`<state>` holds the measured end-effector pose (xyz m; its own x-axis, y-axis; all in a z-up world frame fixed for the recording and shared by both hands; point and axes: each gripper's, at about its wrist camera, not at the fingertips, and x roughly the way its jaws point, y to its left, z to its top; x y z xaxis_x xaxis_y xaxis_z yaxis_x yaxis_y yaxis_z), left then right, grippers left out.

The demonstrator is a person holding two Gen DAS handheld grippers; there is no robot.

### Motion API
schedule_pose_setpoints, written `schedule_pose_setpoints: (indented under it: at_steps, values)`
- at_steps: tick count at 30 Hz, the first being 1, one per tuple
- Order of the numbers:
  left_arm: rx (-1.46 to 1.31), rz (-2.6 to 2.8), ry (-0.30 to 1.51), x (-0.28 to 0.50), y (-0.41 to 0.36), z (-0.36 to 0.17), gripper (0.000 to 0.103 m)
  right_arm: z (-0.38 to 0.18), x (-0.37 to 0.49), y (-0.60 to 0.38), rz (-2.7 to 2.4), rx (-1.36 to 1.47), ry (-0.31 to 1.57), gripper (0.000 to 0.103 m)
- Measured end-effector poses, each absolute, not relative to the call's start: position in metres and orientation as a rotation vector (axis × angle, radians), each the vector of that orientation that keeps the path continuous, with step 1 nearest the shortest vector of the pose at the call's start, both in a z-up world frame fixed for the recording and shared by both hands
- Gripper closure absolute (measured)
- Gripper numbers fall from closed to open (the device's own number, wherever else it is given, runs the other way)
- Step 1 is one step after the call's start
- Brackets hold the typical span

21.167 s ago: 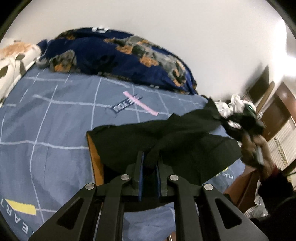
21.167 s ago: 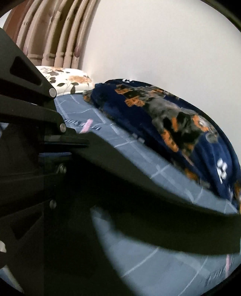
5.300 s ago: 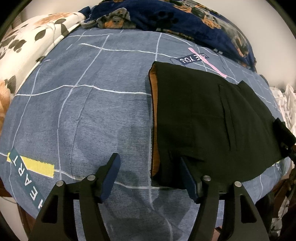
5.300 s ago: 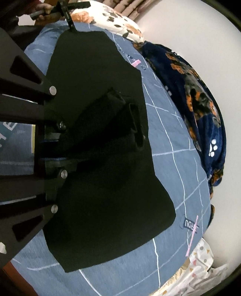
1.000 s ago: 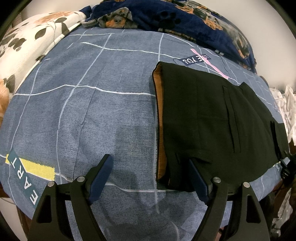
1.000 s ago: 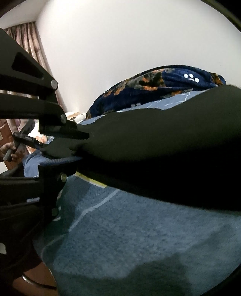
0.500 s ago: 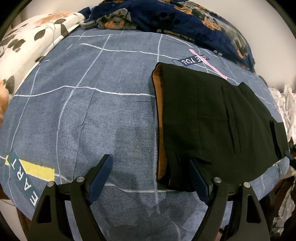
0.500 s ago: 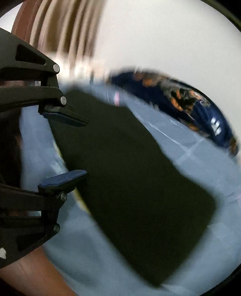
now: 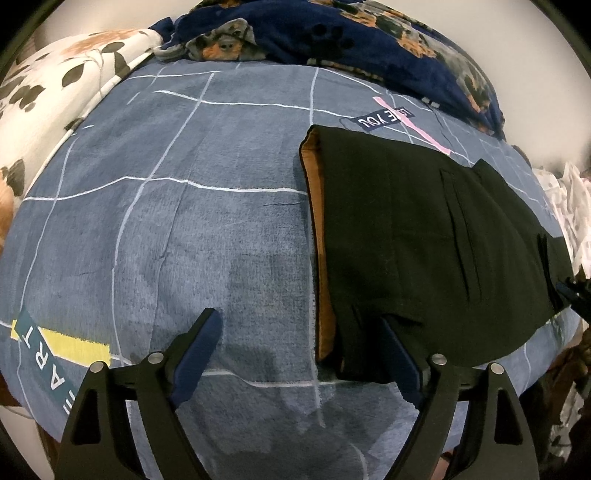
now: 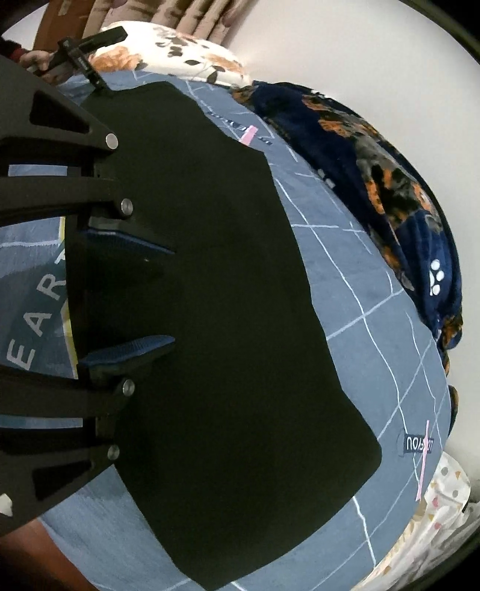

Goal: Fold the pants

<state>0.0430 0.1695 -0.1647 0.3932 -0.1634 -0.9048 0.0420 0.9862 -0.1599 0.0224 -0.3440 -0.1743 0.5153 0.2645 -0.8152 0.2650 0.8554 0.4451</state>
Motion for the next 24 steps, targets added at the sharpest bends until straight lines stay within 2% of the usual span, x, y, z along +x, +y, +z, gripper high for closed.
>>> schedule_pose_setpoints:
  at_steps: [4,19,24]
  values:
    - [-0.112,-0.134,1.153,0.042,0.17,-0.166,0.016,-0.172,0.022,-0.335,-0.008,0.521,1.04,0.06]
    - [-0.104,-0.119,1.14,0.042,0.171,-0.166,0.009,-0.175,0.018,-0.33,0.16,0.656,0.99,0.06]
    - [-0.103,-0.118,1.148,0.045,0.171,-0.167,0.008,-0.133,0.012,-0.385,0.147,0.743,0.78,0.061]
